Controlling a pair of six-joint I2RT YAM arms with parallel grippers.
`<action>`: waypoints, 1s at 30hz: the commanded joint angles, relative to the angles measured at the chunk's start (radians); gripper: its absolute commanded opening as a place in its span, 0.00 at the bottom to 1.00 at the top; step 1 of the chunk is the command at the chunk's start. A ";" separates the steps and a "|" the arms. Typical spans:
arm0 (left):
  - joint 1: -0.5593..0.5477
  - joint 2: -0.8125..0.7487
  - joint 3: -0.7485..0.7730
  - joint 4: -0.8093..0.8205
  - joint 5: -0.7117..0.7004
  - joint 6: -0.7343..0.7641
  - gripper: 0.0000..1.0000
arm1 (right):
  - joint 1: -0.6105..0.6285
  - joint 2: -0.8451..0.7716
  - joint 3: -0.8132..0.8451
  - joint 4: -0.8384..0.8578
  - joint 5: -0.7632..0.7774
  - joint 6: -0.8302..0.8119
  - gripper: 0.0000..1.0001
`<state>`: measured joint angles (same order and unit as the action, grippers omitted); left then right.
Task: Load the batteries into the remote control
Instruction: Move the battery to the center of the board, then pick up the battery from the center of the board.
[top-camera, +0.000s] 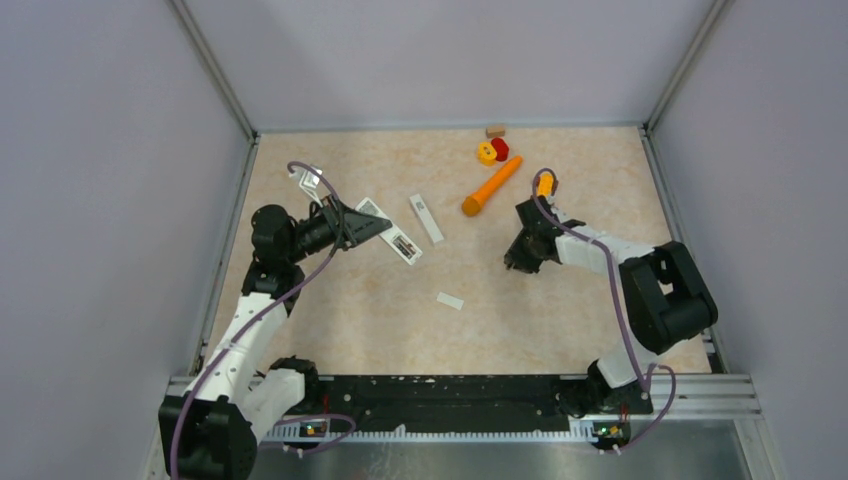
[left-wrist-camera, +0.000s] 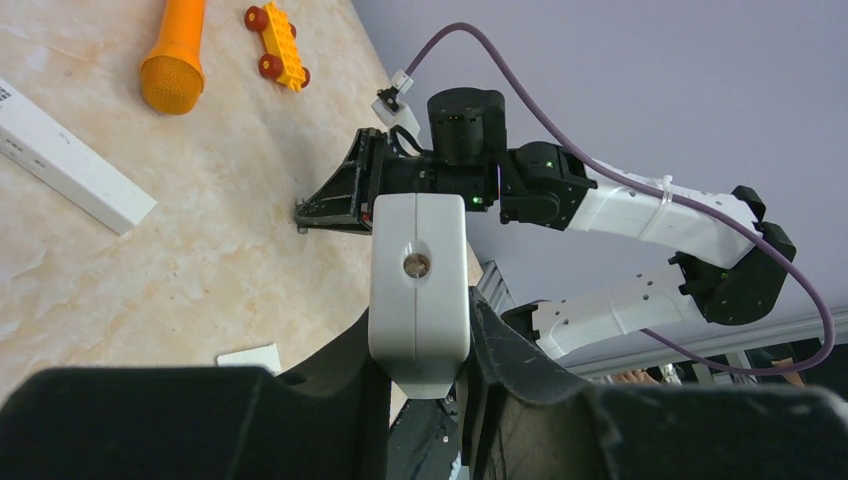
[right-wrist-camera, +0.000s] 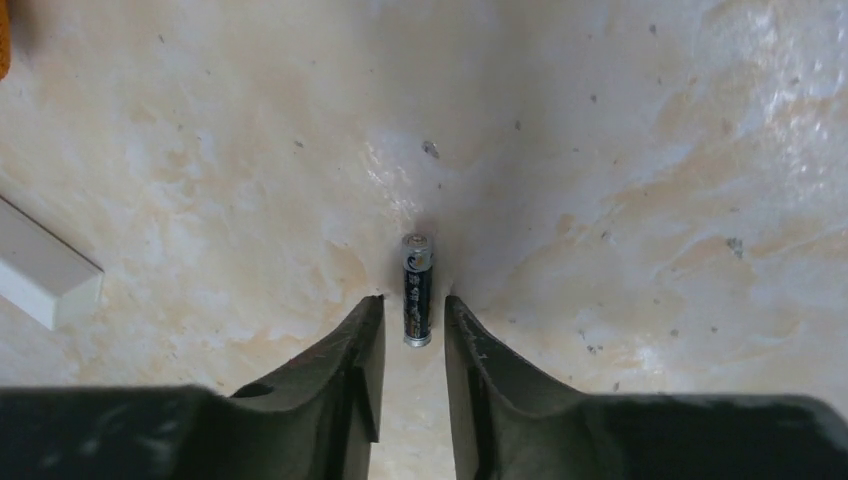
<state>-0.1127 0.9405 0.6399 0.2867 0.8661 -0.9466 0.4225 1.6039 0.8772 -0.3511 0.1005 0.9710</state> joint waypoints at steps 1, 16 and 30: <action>0.005 -0.012 0.015 0.049 0.007 0.008 0.00 | -0.004 -0.027 -0.010 0.043 -0.037 0.083 0.37; 0.024 -0.019 0.048 -0.033 -0.012 0.061 0.00 | 0.002 -0.173 0.093 0.093 -0.117 -0.785 0.39; 0.046 0.004 0.091 -0.060 -0.017 0.084 0.00 | 0.156 0.003 0.273 -0.374 -0.062 -1.624 0.38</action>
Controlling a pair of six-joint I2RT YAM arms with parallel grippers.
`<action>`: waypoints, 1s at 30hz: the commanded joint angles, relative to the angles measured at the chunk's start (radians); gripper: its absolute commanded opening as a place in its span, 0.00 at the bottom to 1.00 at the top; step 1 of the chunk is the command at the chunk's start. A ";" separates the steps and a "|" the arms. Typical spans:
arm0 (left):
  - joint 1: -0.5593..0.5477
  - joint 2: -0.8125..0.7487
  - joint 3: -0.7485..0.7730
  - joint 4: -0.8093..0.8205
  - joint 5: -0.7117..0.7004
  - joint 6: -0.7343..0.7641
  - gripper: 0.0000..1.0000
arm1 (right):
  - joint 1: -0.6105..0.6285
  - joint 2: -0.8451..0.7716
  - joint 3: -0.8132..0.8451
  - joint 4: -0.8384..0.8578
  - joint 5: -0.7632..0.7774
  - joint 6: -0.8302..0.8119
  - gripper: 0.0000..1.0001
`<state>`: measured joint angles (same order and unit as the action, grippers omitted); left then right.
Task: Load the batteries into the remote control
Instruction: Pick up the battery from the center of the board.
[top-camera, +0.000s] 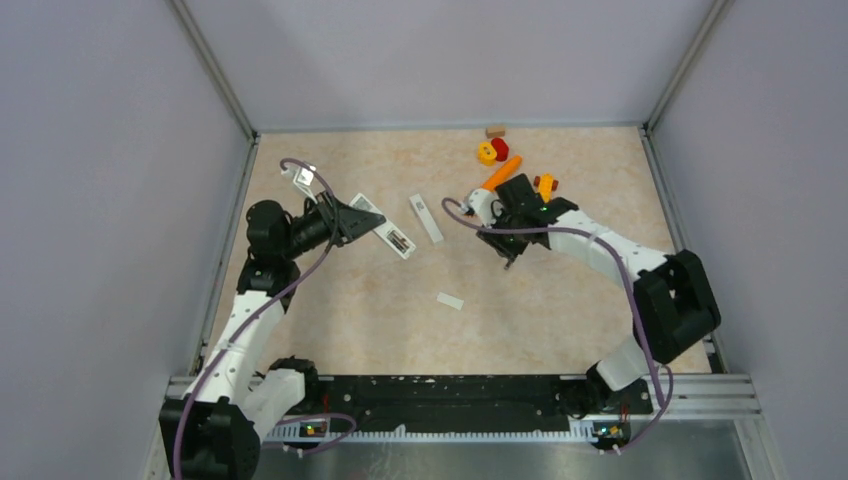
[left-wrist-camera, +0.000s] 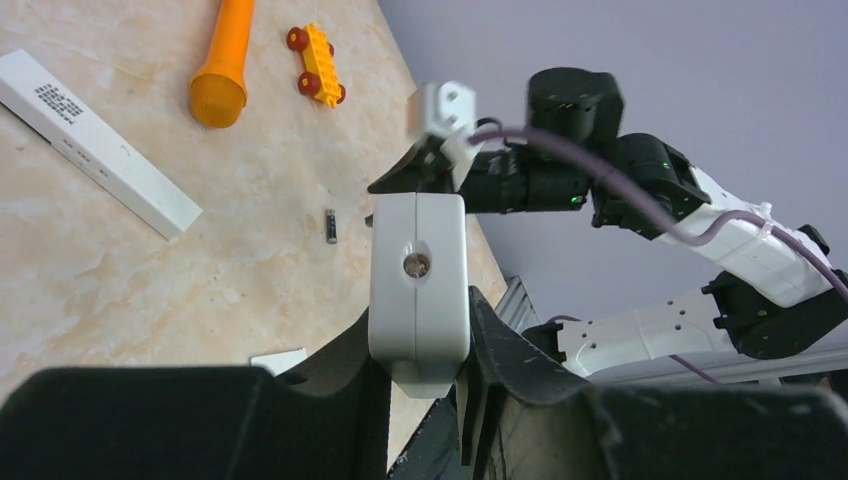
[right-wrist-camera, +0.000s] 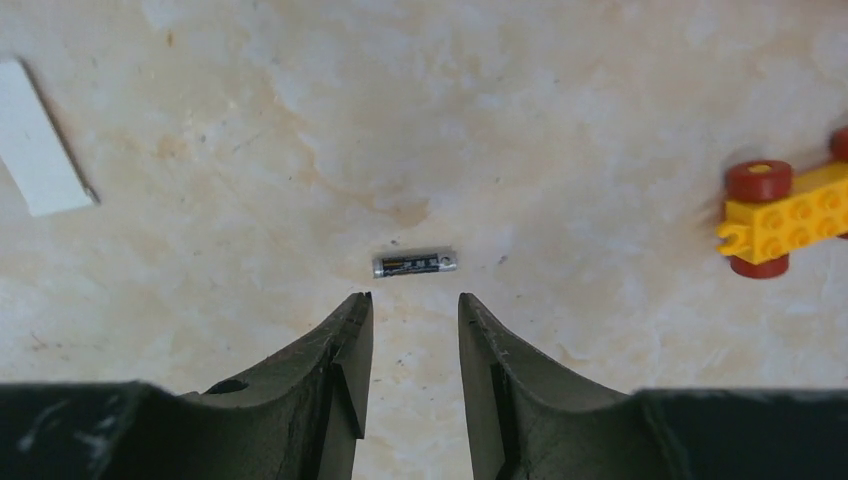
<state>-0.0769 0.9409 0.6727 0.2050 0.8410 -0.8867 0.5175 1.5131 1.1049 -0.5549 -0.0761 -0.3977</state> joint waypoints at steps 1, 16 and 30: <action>0.011 0.003 0.062 0.018 0.012 0.027 0.00 | 0.061 0.111 0.046 -0.158 0.125 -0.268 0.38; 0.017 -0.014 0.073 -0.011 -0.013 0.043 0.00 | 0.098 0.240 0.053 -0.093 0.252 -0.348 0.38; 0.026 -0.027 0.081 -0.023 -0.008 0.047 0.00 | 0.130 0.282 0.074 -0.009 0.222 -0.379 0.38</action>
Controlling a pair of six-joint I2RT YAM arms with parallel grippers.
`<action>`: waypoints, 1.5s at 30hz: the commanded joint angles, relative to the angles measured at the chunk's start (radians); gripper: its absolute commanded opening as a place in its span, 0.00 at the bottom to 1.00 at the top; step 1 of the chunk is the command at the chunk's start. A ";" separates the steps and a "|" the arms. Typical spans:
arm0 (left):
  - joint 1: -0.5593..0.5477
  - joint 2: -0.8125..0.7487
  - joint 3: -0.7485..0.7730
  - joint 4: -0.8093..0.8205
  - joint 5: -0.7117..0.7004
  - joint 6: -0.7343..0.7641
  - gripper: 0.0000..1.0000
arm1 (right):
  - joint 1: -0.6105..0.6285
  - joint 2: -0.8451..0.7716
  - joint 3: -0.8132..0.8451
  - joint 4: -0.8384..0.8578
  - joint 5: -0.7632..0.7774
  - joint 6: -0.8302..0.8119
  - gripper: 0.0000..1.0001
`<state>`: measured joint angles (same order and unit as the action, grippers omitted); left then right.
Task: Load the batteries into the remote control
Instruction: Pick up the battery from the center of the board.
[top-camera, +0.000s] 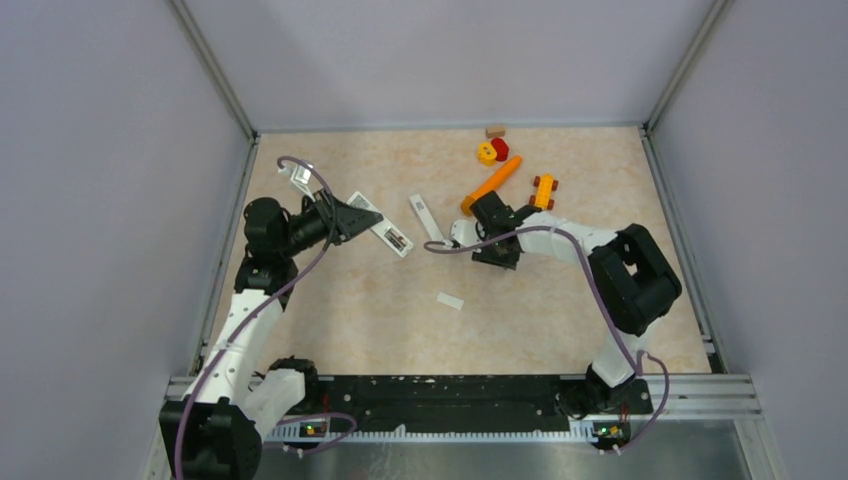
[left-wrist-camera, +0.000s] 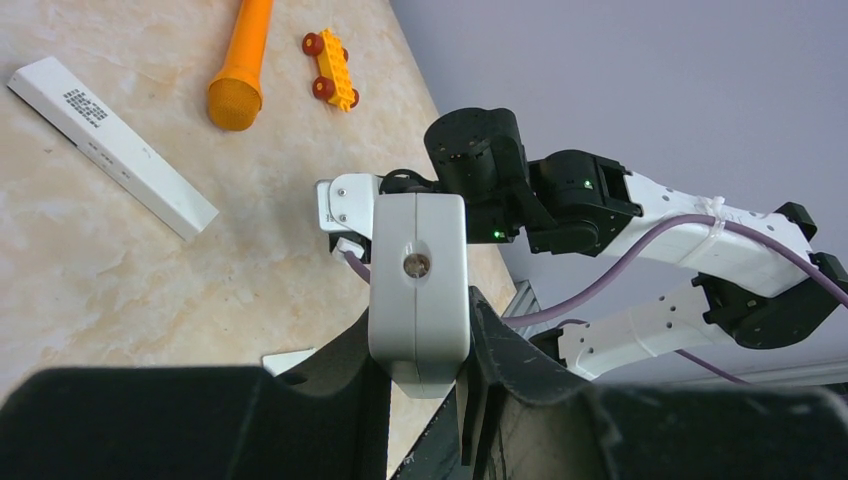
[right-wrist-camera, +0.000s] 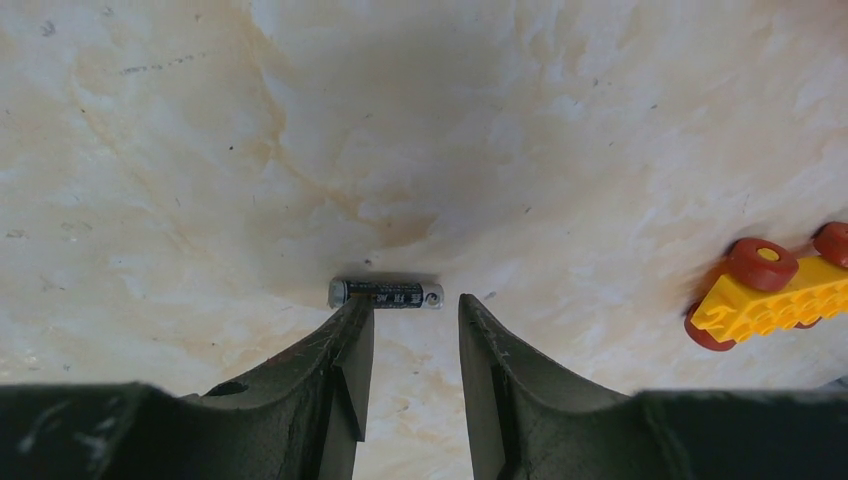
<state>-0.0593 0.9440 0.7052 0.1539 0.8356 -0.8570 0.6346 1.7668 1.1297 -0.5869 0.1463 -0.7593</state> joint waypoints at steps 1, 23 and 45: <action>0.009 -0.032 0.050 0.025 -0.003 0.019 0.00 | 0.013 0.029 0.048 0.025 0.003 -0.018 0.38; 0.016 -0.028 0.051 0.019 0.003 0.015 0.00 | 0.013 -0.077 -0.048 0.057 0.011 0.004 0.40; 0.028 -0.016 0.048 0.035 0.016 0.004 0.00 | 0.013 -0.016 -0.055 0.112 0.026 0.024 0.47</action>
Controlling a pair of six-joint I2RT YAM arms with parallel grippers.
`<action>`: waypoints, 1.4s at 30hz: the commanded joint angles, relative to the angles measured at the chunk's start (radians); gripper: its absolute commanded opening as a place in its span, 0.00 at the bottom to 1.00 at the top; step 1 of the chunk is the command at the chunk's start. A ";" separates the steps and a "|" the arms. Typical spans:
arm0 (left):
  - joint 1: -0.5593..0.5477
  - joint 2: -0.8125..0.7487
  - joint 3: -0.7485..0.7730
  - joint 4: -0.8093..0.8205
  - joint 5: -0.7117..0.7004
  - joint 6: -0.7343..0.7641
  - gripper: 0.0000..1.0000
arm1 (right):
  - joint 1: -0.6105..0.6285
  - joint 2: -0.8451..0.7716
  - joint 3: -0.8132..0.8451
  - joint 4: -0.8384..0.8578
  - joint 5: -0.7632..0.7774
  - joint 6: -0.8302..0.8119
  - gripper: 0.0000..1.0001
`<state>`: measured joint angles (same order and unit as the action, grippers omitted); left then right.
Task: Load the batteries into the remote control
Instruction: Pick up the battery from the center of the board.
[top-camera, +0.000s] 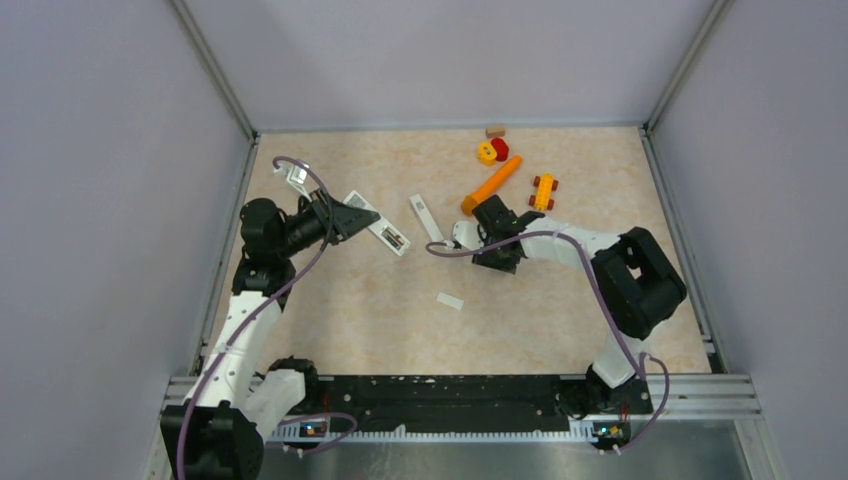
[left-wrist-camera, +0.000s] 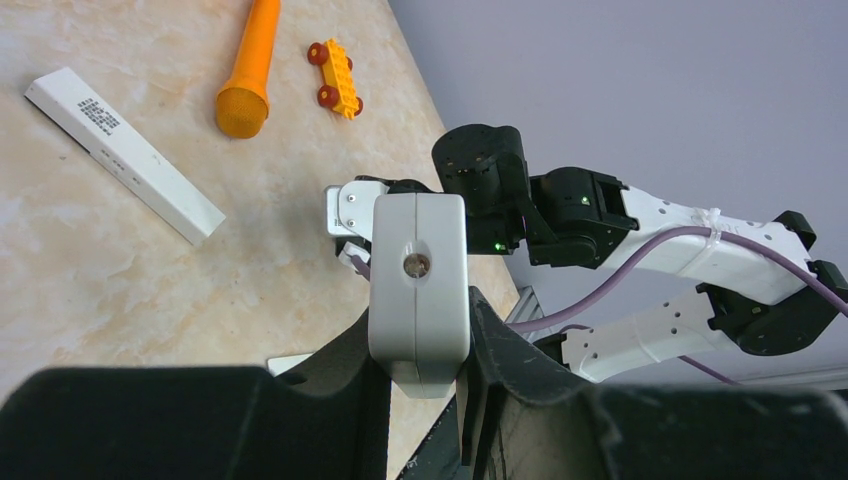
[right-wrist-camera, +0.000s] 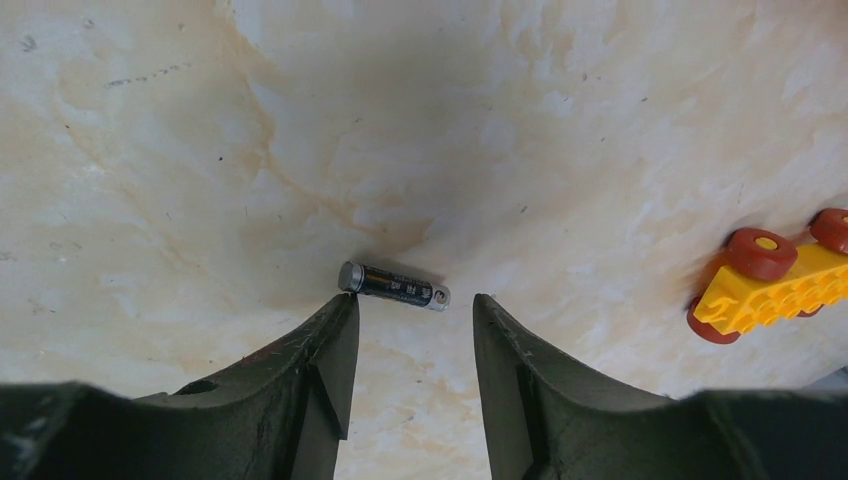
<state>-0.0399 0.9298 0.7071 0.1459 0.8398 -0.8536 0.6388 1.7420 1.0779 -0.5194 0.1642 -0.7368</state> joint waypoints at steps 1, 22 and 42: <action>0.009 -0.002 0.047 0.044 0.013 0.000 0.00 | 0.009 0.013 -0.004 0.054 0.009 -0.002 0.47; 0.014 -0.011 0.044 0.040 0.016 -0.001 0.00 | -0.076 0.073 0.061 0.006 -0.092 0.079 0.37; 0.017 -0.016 0.000 0.074 0.013 -0.031 0.00 | -0.109 -0.043 0.148 0.078 -0.251 0.299 0.00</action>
<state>-0.0288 0.9298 0.7071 0.1482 0.8471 -0.8616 0.5369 1.8206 1.1797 -0.5377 0.0101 -0.5762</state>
